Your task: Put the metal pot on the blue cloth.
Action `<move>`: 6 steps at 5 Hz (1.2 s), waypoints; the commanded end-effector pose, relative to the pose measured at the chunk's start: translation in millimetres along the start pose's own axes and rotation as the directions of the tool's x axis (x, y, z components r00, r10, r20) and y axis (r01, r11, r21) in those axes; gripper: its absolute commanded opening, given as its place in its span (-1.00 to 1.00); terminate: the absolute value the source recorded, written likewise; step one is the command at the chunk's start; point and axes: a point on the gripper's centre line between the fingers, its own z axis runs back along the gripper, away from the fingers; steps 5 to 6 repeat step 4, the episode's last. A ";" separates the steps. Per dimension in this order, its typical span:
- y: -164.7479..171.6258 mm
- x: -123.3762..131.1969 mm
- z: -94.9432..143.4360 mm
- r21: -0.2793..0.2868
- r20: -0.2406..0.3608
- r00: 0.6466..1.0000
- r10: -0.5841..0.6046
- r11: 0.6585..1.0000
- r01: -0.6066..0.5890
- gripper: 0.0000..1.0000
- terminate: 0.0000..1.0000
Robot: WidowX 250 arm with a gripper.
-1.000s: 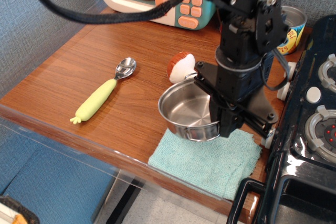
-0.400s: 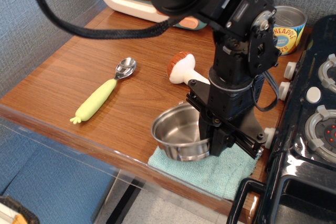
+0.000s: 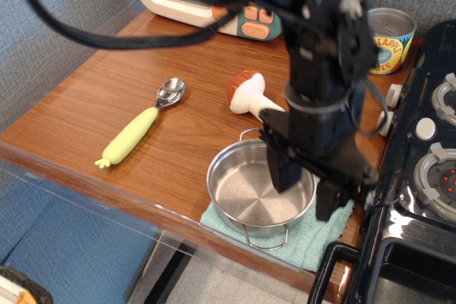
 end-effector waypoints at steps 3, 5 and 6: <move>50.5 7.6 58.0 0.005 0.136 0.910 0.391 0.919 -0.395 1.00 -1.00; 50.5 7.6 58.0 0.005 0.136 0.910 0.391 0.919 -0.395 1.00 1.00; 50.5 7.6 58.0 0.005 0.136 0.910 0.391 0.919 -0.395 1.00 1.00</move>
